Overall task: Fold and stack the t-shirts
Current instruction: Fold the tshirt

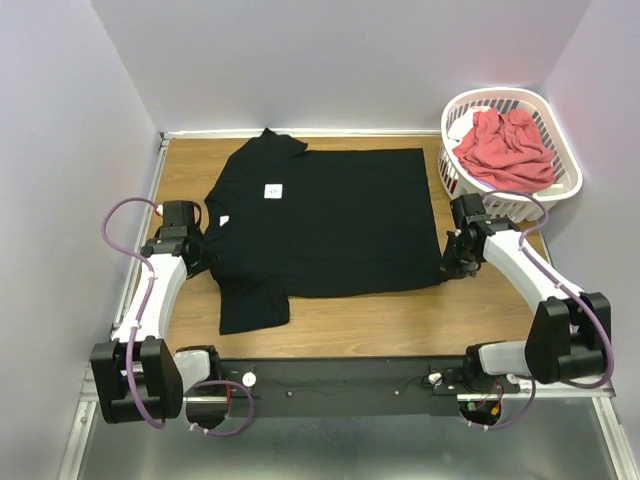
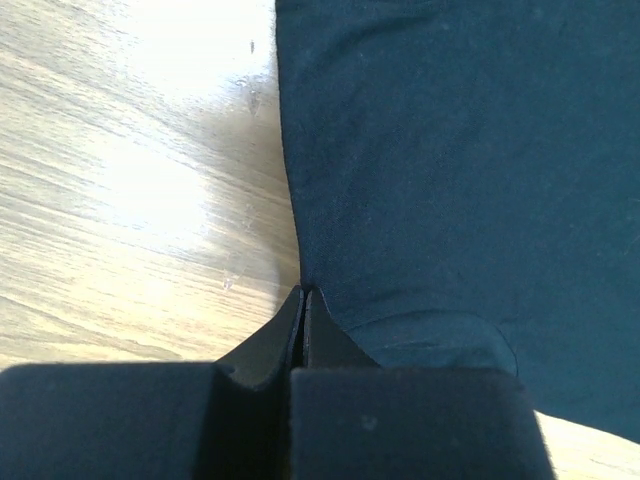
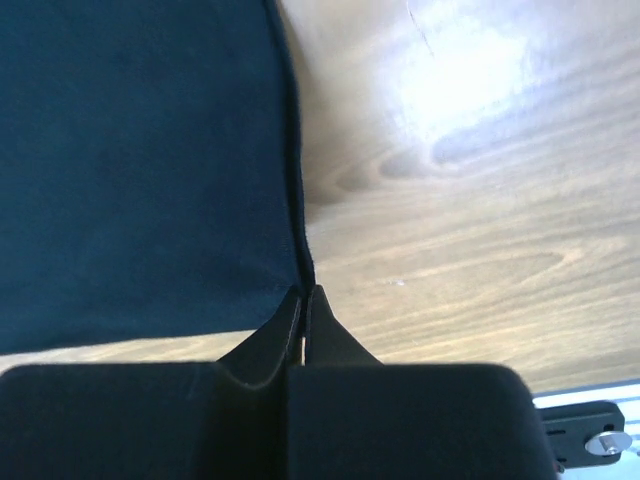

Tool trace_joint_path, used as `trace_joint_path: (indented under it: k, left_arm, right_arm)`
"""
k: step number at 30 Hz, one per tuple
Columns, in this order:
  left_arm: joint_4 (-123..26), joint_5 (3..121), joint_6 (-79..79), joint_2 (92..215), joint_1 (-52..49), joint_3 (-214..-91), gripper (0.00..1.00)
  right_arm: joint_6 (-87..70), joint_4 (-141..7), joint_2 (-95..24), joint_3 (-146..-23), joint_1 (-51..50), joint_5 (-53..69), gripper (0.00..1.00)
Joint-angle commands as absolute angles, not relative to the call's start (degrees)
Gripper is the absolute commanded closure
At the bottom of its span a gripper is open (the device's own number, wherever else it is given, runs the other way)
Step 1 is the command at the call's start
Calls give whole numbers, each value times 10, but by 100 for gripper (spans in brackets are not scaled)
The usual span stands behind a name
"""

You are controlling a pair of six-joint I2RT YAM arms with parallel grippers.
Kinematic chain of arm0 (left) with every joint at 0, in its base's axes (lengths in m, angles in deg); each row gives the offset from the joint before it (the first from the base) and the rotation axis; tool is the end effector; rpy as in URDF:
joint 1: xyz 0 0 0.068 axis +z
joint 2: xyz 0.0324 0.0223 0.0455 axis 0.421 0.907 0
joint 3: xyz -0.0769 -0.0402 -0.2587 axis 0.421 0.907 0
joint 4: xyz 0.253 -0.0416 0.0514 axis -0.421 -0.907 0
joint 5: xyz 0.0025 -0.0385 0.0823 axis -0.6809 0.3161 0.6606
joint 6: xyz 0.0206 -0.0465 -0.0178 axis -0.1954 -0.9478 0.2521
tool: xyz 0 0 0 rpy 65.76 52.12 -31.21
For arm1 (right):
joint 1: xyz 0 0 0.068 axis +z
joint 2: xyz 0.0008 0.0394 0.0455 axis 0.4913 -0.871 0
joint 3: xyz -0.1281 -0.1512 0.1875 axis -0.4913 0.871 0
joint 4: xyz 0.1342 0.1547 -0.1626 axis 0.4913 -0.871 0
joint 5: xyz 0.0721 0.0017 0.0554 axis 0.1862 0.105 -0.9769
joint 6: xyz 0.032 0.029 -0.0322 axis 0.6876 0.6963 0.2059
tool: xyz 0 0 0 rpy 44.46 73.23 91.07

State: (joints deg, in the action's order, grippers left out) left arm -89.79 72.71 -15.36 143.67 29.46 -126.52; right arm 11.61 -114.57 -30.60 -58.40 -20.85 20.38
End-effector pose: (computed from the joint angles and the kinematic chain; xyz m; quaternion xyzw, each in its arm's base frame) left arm 0.2173 0.0187 0.2363 -0.2666 0.9241 -0.0339 0.2717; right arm 0.2293 0.0316 0.2102 0.1632 0.9764 0.0018 0.1416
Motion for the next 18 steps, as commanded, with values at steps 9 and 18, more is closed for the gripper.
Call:
trace_joint_path:
  k: [9,18]
  left_arm:
    - [-867,728,-120,1526,315,-1337,100]
    - [-841,717,-122,1589,325,-1393,100]
  right_arm:
    - [85,-1125,-397,-709,-208,272,99]
    - [82,-1089,-450,-756,-208,301,99]
